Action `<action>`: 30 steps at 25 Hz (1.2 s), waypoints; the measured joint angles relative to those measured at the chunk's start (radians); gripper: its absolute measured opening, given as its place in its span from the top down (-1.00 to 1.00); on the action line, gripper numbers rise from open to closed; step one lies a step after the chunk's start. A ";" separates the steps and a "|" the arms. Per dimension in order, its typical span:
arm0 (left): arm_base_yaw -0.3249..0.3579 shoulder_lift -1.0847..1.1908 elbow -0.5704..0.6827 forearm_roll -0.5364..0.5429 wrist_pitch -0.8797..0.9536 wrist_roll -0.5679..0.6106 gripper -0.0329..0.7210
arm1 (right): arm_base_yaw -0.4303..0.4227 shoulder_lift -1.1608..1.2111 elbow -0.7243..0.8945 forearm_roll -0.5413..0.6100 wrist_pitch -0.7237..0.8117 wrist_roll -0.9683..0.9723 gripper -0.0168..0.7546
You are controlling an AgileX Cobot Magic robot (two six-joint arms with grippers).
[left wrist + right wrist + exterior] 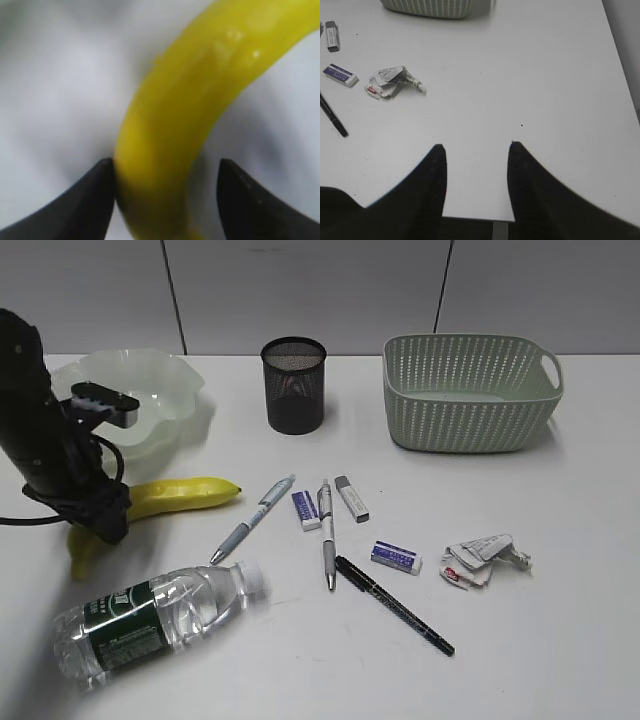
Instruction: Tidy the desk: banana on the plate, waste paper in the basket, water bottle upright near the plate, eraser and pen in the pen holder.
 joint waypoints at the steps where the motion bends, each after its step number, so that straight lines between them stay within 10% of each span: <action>1: -0.001 0.005 0.000 0.003 -0.001 0.000 -0.25 | 0.000 0.000 0.000 0.000 0.000 0.000 0.09; 4: -0.001 0.011 0.000 0.006 -0.002 0.001 0.05 | 0.000 0.000 0.000 0.000 0.000 0.000 0.09; 19: -0.002 -0.251 0.000 -0.124 0.034 0.001 0.05 | 0.000 0.000 0.000 0.000 0.000 0.000 0.10; 30: 0.126 -0.296 0.000 -0.077 -0.342 -0.003 0.05 | 0.000 0.000 0.000 0.000 0.000 0.000 0.10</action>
